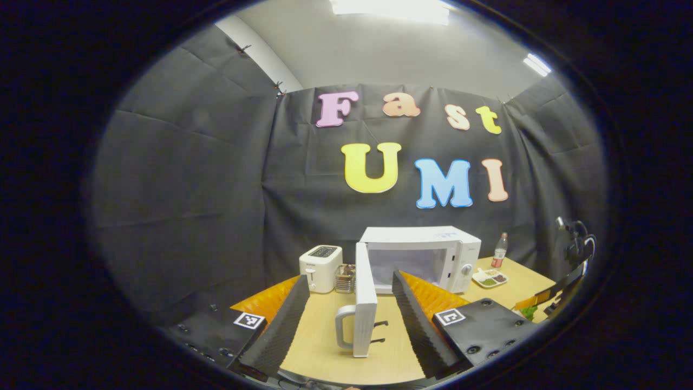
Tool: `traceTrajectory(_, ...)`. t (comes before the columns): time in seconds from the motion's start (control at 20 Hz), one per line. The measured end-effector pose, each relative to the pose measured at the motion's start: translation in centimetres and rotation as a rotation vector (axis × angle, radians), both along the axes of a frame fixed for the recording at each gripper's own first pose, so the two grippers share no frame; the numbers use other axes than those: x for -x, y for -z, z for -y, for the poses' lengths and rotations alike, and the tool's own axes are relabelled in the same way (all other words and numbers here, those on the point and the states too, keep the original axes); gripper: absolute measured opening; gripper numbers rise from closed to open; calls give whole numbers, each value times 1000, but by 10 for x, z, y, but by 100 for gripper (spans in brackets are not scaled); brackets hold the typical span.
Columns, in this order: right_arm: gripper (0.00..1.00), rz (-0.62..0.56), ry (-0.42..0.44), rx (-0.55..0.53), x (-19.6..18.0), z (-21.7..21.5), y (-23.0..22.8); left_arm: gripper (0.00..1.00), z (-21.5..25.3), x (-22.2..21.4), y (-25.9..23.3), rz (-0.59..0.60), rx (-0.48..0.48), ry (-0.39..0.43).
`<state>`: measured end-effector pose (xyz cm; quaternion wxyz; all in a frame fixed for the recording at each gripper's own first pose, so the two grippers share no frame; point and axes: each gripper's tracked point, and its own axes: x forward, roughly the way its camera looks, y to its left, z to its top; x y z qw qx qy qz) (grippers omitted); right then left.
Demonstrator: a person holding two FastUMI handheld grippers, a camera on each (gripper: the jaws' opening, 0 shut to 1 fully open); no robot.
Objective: Open the microwave oven with the left hand, put the food in, and close the microwave oven.
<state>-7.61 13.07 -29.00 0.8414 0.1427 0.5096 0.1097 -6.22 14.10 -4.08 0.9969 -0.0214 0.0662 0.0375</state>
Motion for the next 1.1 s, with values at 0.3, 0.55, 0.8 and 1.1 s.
traceTrajectory(0.3,96,-244,-20,-199,46,-13,22,100,1,-4,-15,15,-23,-83)
traceTrajectory(0.55,41,-281,-58,-320,45,-20,10,99,14,0,-24,26,-72,-133)
traceTrajectory(0.8,41,-111,-61,-310,10,-17,-30,99,31,-4,-21,22,-46,-128)
traceTrajectory(1.1,41,59,-18,-393,-53,-69,-83,99,17,-37,-13,28,-30,-101)
